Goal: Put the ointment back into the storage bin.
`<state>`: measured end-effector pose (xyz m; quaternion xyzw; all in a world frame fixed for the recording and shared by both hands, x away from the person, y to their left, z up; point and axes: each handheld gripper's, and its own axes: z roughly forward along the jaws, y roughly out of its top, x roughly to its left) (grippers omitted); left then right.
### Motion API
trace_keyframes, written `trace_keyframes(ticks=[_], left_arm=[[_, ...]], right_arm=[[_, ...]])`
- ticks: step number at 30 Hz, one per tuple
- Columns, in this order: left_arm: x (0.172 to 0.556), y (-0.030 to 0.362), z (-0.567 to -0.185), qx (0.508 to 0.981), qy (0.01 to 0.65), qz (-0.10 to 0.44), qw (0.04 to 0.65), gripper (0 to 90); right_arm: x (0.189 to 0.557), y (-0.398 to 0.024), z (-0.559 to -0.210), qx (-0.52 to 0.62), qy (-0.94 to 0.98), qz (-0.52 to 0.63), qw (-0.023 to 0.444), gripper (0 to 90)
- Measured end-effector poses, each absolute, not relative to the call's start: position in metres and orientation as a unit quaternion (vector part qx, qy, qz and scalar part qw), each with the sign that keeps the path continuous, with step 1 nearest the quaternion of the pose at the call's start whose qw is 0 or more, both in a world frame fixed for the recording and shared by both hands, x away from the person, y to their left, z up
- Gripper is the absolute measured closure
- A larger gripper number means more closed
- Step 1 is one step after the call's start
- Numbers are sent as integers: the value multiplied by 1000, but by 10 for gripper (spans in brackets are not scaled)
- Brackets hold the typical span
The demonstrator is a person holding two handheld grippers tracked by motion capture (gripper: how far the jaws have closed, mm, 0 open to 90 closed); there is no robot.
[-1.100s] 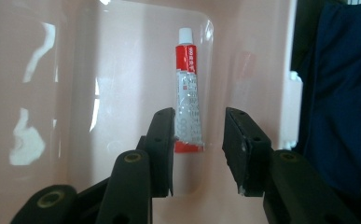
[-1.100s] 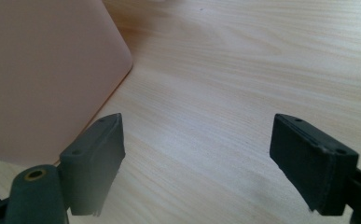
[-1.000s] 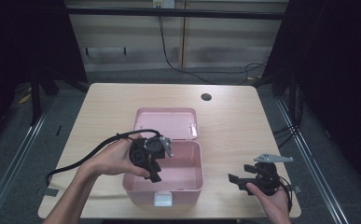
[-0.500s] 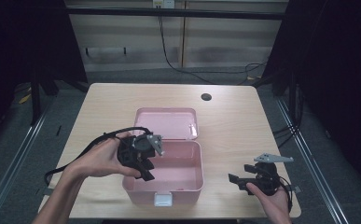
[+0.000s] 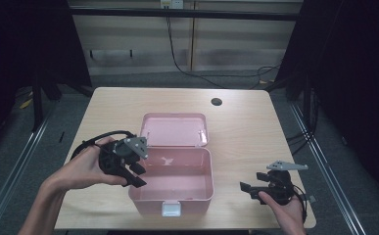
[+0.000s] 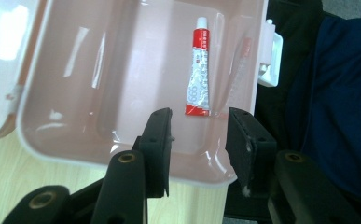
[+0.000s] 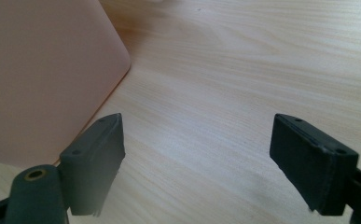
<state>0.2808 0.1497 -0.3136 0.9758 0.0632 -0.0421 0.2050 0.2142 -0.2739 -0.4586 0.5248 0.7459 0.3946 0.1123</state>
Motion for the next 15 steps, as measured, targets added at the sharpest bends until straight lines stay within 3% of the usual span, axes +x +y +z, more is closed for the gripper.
trace_keyframes(ticks=[15], left_arm=[[279, 188, -316, 972, 90, -29, 216, 539]], right_arm=[[214, -274, -459, 526, 745, 395, 112, 175]])
